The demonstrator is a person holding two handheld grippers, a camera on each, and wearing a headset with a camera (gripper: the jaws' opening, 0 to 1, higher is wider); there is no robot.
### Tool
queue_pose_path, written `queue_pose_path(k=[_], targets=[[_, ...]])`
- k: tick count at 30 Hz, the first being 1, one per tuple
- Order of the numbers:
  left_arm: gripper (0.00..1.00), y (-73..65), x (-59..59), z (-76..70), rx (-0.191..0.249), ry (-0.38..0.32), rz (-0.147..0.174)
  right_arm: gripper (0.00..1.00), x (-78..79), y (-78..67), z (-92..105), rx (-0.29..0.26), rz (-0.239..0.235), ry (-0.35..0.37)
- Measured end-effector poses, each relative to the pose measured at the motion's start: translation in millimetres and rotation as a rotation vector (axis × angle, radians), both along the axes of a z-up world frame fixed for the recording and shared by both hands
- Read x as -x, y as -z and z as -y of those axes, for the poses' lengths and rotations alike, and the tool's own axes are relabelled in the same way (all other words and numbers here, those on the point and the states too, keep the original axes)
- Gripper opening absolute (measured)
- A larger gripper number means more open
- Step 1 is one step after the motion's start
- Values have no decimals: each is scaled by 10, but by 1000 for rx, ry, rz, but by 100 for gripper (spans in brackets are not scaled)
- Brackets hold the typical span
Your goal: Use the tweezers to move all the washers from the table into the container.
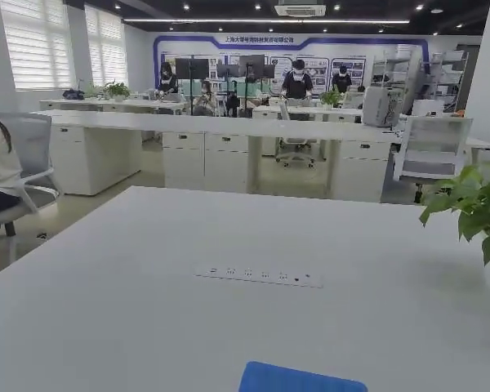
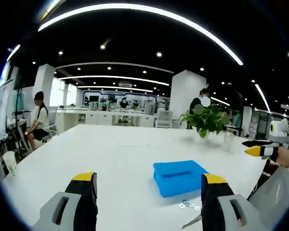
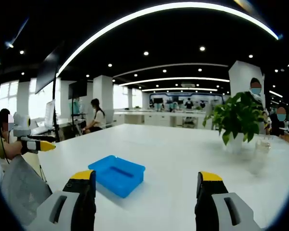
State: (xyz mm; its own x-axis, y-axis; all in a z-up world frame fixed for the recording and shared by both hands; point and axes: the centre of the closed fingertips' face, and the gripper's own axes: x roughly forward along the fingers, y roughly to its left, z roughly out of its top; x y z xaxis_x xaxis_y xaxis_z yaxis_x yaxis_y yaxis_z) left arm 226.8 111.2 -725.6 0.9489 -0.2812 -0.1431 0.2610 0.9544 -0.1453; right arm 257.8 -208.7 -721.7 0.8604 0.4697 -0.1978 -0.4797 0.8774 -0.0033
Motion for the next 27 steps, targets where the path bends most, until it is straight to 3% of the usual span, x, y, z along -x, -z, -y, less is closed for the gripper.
queue_pose_path(k=[27], targets=[[89,65,-1,-1,-9,7,-24,84,2,16,25,10,0,3]])
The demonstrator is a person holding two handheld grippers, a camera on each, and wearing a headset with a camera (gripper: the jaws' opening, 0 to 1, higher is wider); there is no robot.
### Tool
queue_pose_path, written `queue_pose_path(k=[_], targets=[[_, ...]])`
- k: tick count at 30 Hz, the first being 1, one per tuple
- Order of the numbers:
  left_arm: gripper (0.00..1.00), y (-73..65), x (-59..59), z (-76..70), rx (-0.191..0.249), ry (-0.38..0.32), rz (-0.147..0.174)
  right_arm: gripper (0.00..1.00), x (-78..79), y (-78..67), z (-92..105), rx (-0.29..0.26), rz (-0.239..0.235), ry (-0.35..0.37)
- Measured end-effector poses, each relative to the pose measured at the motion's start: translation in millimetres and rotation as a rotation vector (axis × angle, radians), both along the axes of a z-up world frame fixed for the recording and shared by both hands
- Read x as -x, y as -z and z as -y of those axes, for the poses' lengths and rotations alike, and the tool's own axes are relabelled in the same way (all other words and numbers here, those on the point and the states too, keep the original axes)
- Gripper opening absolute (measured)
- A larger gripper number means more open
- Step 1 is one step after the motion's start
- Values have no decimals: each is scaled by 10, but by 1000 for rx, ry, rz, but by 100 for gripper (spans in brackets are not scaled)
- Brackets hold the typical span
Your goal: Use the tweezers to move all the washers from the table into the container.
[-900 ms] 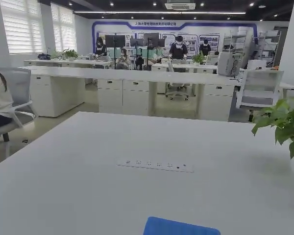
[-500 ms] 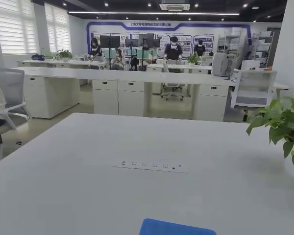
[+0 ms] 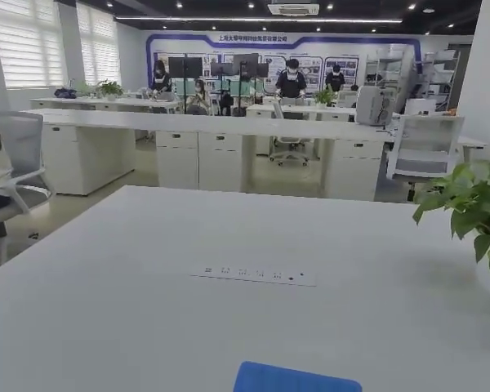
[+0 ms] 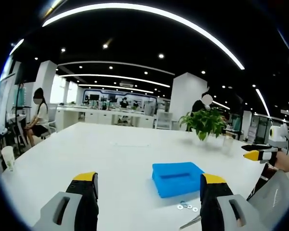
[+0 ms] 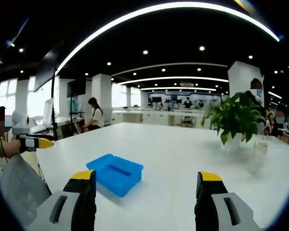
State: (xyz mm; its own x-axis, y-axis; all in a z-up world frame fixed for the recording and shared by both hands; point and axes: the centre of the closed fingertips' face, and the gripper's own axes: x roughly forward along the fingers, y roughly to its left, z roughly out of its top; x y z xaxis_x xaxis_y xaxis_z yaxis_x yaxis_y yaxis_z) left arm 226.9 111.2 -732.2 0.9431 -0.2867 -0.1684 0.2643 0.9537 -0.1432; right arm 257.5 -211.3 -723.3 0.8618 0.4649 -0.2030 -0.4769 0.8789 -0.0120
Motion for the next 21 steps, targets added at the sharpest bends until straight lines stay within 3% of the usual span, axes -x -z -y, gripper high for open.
queue_pose_path(k=[12,21], targets=[[89,18,3,32,-14,10,-14,83,-7,-42,50,-41,2,23],[88,22,3,39,-17,12,-19,82,-9,-36,42,-29,3,20]])
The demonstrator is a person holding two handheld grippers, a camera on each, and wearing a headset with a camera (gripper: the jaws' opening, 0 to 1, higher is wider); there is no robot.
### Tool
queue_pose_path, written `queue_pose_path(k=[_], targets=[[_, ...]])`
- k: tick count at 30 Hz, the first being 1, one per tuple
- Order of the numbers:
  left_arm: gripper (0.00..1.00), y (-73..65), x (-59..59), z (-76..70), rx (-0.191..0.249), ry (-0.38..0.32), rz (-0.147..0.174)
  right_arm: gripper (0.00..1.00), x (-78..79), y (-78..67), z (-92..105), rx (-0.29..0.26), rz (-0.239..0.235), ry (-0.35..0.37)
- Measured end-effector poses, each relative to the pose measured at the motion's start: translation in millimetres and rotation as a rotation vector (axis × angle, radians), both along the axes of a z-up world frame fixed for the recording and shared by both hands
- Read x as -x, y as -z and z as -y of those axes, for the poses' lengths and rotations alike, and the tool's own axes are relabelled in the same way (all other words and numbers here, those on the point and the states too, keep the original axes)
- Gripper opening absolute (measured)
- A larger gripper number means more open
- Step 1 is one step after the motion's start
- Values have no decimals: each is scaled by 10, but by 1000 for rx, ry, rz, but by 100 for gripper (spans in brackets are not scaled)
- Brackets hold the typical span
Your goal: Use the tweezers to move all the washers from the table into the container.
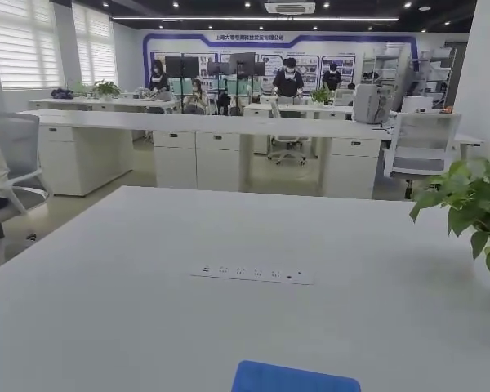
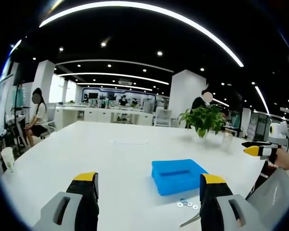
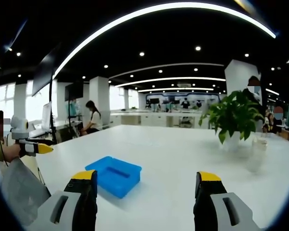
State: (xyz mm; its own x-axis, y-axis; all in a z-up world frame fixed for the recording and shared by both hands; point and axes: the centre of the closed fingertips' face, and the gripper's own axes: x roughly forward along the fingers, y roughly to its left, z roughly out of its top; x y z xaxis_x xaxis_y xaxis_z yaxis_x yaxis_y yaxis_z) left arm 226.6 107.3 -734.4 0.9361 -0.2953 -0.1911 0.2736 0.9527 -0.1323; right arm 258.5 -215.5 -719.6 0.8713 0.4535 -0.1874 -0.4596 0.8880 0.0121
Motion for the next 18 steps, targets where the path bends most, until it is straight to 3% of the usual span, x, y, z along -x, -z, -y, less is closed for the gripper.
queue_pose_path(k=[6,18], targets=[[88,4,1,2,-1,0,-2,79,11,-43,7,6,20,3],[88,19,6,2,-5,1,-12,80,10,-18,-16,28,15,-4]])
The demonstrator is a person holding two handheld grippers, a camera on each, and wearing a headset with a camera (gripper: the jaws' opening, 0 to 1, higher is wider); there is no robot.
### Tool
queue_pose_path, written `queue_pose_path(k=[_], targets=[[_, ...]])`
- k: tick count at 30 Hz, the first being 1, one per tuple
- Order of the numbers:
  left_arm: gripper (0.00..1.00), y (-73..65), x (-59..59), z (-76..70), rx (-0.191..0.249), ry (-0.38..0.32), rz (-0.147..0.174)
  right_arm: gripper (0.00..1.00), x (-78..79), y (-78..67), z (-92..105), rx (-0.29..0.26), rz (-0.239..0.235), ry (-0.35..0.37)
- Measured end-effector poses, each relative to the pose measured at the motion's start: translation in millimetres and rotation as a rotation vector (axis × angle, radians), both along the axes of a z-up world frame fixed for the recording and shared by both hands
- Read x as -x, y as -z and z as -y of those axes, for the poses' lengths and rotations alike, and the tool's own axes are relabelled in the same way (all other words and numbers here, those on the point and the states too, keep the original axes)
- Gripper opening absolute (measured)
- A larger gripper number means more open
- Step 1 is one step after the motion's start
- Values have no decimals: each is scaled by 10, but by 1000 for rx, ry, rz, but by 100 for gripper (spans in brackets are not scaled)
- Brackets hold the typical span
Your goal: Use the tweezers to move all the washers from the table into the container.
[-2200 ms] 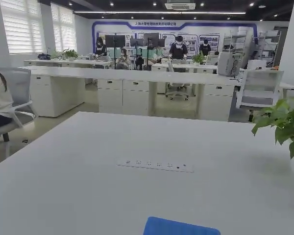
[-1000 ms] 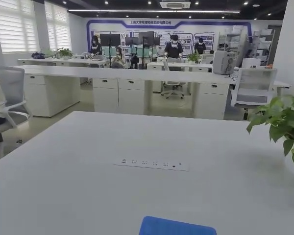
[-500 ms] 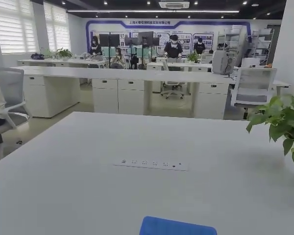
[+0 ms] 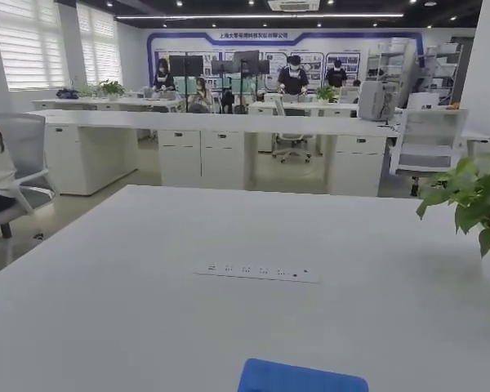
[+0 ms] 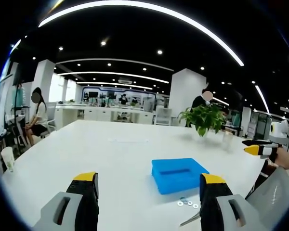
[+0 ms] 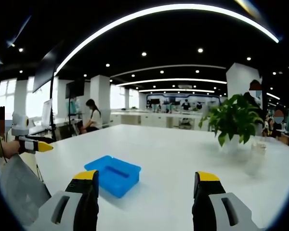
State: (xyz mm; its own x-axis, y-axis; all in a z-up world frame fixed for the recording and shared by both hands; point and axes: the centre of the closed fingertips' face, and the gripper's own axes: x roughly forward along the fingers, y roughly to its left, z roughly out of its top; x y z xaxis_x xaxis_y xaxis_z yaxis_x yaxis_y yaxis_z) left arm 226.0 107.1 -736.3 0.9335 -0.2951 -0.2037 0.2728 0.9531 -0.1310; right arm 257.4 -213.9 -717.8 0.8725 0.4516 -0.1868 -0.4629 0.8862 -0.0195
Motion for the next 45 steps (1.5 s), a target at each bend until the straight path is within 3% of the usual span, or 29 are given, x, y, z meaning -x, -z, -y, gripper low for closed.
queue_pose_path(k=[9,13,15,19,23,24,26,30,32,37,39,45], targets=[[85,-26,5,28,7,17,9,79,2,29,-5,3,-13,-2],[83,31,12,58,14,39,-29,78,10,56,-34,8,-31,-11],[81,70,24,95,25,64,-56,75,26,117,-54,58,-56,-23],[73,205,88,228,26,158,-147,68,38,209,-79,125,-94,-57],[65,378,180,382,-47,279,-237,64,50,340,-26,184,-136,-57],[62,439,213,423,-97,332,-254,62,46,350,-20,179,-142,-59],[55,577,288,488,-151,412,-320,60,47,368,3,162,-158,-56],[44,707,378,649,-167,540,-396,56,57,386,11,146,-172,-53],[39,778,410,695,-207,598,-437,55,57,392,8,154,-173,-53],[25,921,415,783,-365,746,-469,50,68,410,-12,164,-179,-64],[21,942,399,827,-390,779,-459,49,73,419,-18,166,-183,-67],[13,1086,417,912,-484,881,-475,49,80,456,15,169,-194,-58]])
